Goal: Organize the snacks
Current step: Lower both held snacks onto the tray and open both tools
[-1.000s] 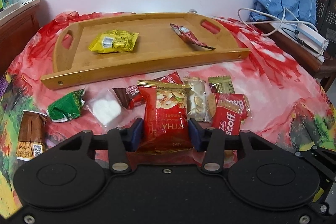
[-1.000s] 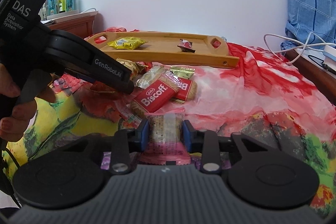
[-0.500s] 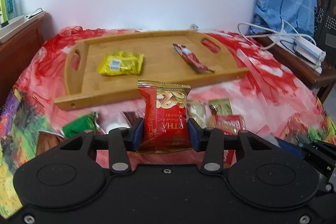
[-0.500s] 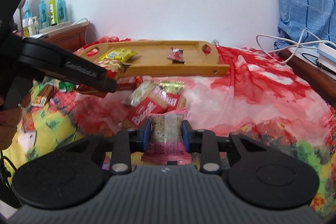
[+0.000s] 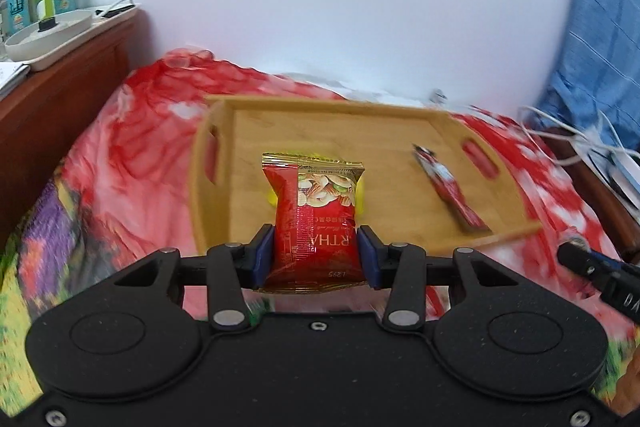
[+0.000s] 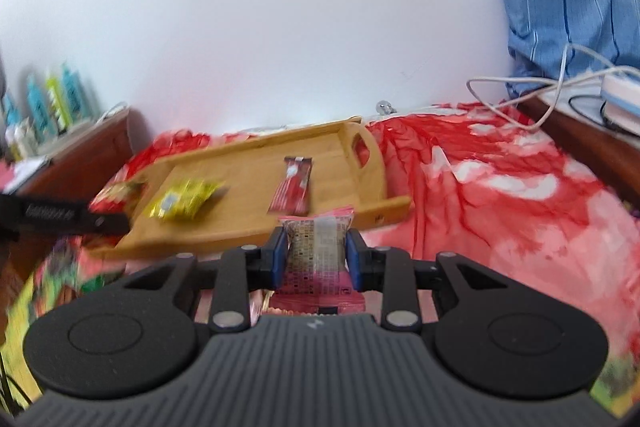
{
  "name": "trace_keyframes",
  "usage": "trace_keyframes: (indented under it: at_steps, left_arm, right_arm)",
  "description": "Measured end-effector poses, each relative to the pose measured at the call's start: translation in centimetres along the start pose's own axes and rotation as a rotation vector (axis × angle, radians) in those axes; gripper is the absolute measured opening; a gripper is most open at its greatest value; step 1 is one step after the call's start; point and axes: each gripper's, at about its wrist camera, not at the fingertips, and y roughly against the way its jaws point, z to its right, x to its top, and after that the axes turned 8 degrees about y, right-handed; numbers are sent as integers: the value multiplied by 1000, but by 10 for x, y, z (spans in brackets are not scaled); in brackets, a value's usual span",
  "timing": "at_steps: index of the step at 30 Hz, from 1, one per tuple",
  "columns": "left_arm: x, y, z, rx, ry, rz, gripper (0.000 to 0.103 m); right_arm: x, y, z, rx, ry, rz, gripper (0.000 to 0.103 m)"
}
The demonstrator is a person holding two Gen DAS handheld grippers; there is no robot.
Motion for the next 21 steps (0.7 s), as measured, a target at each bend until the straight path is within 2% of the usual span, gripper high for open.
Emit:
trace_keyframes:
  at_steps: [9, 14, 21]
  left_arm:
    - [41, -46, -25, 45, 74, -13, 42]
    - [48, -66, -30, 70, 74, -24, 42]
    - [44, -83, -33, 81, 67, -48, 42]
  right_arm:
    - [45, -76, 23, 43, -125, -73, 34]
    - [57, -115, 20, 28, -92, -124, 35]
    - [60, -147, 11, -14, -23, -168, 35]
